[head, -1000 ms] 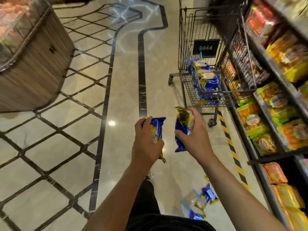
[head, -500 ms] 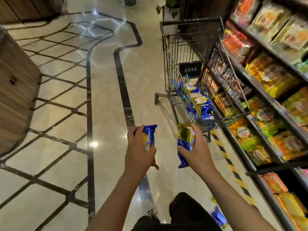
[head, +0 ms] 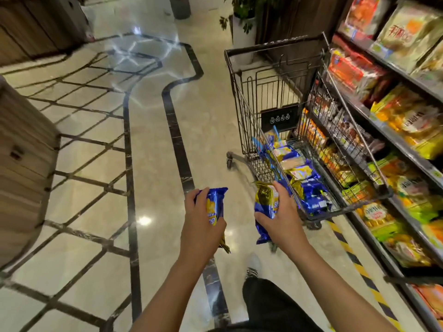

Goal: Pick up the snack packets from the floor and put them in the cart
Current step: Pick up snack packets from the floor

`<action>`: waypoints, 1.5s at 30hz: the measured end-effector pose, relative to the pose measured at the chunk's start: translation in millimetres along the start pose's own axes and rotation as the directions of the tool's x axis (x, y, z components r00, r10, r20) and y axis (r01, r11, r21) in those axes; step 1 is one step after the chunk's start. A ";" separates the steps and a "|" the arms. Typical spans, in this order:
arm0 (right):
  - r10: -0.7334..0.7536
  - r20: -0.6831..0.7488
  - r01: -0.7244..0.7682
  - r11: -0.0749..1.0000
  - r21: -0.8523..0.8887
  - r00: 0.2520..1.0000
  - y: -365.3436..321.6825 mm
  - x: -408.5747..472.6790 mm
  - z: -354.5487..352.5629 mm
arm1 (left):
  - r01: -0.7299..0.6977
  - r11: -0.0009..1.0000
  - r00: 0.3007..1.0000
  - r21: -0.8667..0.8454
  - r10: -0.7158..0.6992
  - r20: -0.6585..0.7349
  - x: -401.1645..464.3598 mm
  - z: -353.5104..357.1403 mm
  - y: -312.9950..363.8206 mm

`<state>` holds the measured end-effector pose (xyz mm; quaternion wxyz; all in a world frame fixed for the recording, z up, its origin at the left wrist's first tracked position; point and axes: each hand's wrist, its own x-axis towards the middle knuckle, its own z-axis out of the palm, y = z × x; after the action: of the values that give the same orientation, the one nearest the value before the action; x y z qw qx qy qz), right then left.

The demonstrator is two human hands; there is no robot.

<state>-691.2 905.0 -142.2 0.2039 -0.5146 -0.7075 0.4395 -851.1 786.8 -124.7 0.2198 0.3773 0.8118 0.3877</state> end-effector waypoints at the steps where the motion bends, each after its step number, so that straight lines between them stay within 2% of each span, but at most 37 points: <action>1: 0.008 0.004 -0.008 1.000 0.011 1.000 -1.7 14.3 -0.7 | 0.009 1.000 1.000 0.009 -0.009 0.000 12.7 2.1 3.1; 11: 0.004 0.075 -0.004 1.000 0.002 0.997 -9.3 136.3 -25.7 | 0.040 0.997 0.999 0.073 -0.040 -0.005 134.0 39.5 43.4; 19: 0.096 0.022 -0.097 0.994 0.054 0.995 -11.4 196.5 -39.4 | -0.044 0.994 0.996 0.101 0.036 0.077 217.5 60.5 56.7; 23: 0.172 -0.082 -0.168 0.985 0.047 0.982 -14.5 226.4 -39.0 | -0.122 0.989 0.979 0.087 0.106 0.172 268.4 68.3 60.3; 29: 0.293 -0.194 -0.286 0.956 0.063 0.936 -27.0 274.3 -30.6 | -0.173 0.984 0.953 0.042 0.156 0.260 359.4 72.8 60.6; 35: 0.448 -0.368 -0.407 0.894 0.186 0.815 -43.4 319.7 -12.7 | -0.257 0.966 0.884 -0.009 0.239 0.402 443.4 71.2 55.0; 38: 0.489 -0.396 -0.435 0.872 0.224 0.777 -51.4 336.6 -7.8 | -0.277 0.961 0.862 -0.018 0.257 0.437 477.0 70.1 53.9; 45: 0.522 -0.423 -0.442 0.853 0.278 0.741 -66.1 367.4 -8.8 | -0.313 0.950 0.831 -0.024 0.286 0.477 525.0 81.2 67.1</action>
<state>-863.3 1236.4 -142.7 0.2933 -0.7552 -0.4383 0.3894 -1093.5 1263.4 -154.0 0.3380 0.5889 0.6743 0.2903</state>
